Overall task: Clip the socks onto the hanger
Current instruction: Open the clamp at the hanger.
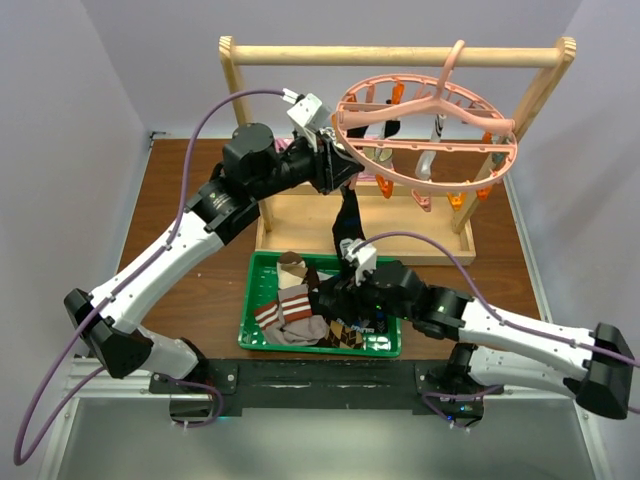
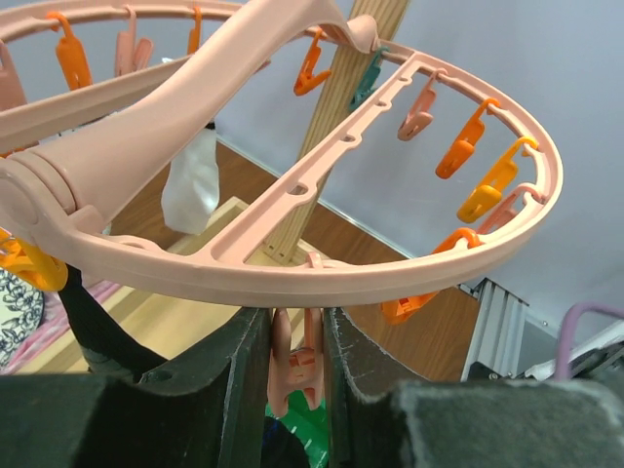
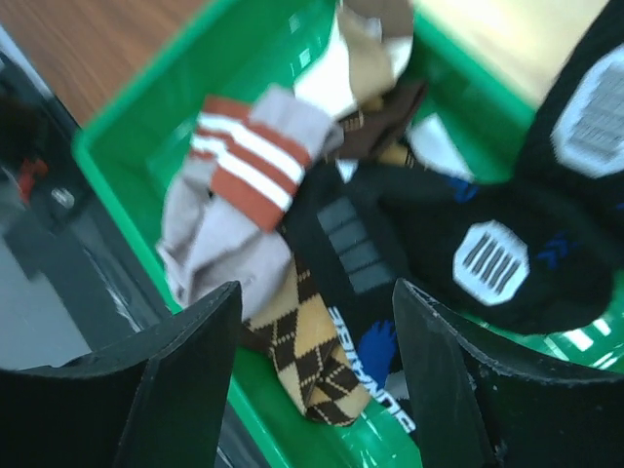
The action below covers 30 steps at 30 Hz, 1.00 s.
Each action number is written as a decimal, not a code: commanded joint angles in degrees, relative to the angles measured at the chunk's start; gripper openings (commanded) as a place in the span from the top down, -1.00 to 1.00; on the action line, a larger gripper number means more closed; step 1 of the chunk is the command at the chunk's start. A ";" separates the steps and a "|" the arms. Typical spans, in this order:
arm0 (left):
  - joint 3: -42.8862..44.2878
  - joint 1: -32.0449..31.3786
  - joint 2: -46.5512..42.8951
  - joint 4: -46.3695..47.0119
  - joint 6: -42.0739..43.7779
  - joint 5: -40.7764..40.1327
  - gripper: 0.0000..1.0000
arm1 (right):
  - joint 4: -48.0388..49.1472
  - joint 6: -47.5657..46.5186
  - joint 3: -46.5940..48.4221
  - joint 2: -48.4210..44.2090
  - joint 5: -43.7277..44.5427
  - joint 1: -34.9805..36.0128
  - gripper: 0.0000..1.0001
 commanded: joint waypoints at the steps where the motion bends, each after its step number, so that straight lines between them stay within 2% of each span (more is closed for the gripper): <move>1: 4.41 0.03 -0.07 2.28 2.57 0.04 1.00 | 7.33 1.19 -1.86 5.92 0.90 1.65 -0.39; 10: 4.42 0.03 0.20 1.22 2.84 0.13 1.00 | 18.24 2.42 0.78 17.53 -3.50 4.02 -0.43; 15: 3.19 0.12 -0.33 1.22 2.14 0.48 1.00 | 23.60 4.27 1.31 24.99 -4.38 4.46 -0.36; 21: 1.60 0.12 -0.86 1.83 1.43 1.27 1.00 | 27.73 5.59 1.13 27.30 -3.86 4.46 -0.28; 24: 0.73 0.12 -1.21 2.10 0.99 1.36 1.00 | 29.32 5.50 1.83 27.91 -3.24 4.55 -0.11; 25: 0.29 0.12 -1.47 2.10 0.99 1.36 1.00 | 29.50 5.50 2.09 28.09 -2.89 4.55 0.05; 28: -0.68 0.12 -2.00 2.36 0.90 1.45 1.00 | 30.64 5.85 2.27 27.48 -2.97 4.46 0.33; 29: -1.03 0.12 -2.09 2.54 0.90 1.45 1.00 | 30.64 5.94 2.27 27.21 -2.80 4.46 0.51; 30: -1.30 0.12 -2.43 2.62 0.99 1.36 1.00 | 30.21 5.85 2.27 27.12 -2.71 4.46 0.61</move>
